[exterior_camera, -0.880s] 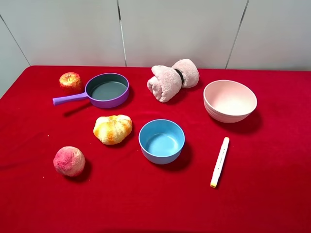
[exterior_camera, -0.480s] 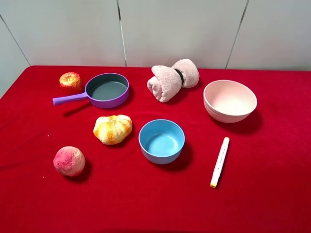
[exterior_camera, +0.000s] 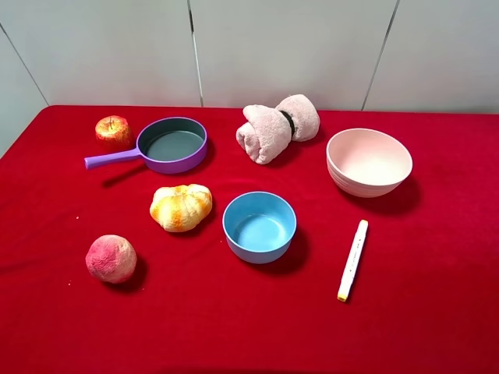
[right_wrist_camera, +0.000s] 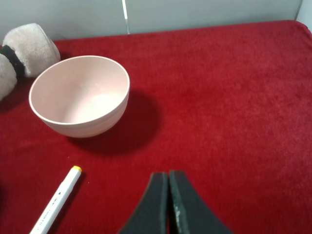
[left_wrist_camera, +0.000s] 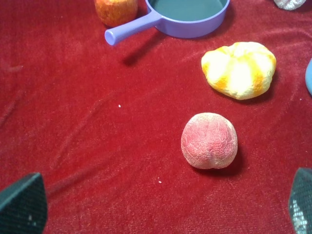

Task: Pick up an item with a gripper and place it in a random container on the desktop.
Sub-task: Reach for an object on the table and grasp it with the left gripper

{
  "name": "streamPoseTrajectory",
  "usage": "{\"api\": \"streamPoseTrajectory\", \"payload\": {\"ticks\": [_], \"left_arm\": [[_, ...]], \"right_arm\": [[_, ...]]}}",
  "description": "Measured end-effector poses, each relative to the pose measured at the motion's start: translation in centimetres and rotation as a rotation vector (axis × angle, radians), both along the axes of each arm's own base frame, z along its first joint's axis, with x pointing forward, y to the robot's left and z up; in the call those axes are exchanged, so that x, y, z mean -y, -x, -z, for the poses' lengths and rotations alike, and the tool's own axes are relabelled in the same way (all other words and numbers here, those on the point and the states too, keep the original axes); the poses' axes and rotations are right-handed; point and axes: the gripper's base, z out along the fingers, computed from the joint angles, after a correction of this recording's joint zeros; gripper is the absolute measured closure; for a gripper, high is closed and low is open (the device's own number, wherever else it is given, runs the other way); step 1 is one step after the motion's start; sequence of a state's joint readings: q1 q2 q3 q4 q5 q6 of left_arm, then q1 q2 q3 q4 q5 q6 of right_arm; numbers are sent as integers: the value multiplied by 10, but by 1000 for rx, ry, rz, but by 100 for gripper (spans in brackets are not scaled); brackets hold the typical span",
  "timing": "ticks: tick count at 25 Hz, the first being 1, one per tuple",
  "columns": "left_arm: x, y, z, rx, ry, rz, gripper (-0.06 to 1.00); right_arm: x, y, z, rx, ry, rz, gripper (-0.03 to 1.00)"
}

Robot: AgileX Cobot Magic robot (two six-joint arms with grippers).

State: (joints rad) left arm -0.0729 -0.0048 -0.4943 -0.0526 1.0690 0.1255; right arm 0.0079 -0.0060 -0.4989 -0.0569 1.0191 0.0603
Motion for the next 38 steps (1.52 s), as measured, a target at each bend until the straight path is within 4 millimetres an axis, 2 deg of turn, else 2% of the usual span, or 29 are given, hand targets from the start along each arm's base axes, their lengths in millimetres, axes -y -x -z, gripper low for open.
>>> {"api": "streamPoseTrajectory", "payload": {"ticks": [10, 14, 17, 25, 38], "left_arm": [[0, -1, -2, 23, 3, -2, -4], [0, 1, -11, 55, 1, 0, -4], [0, -6, -17, 20, -23, 14, -4], [3, -44, -37, -140, -83, 64, -4], [21, -128, -53, -369, -122, 258, -4]], "right_arm": [[0, 0, 0, 0, 0, 0, 100], [0, 0, 0, 0, 0, 0, 100], [0, 0, 0, 0, 0, 0, 100], [0, 0, 0, 0, 0, 0, 100], [0, 0, 0, 0, 0, 0, 100]]}}
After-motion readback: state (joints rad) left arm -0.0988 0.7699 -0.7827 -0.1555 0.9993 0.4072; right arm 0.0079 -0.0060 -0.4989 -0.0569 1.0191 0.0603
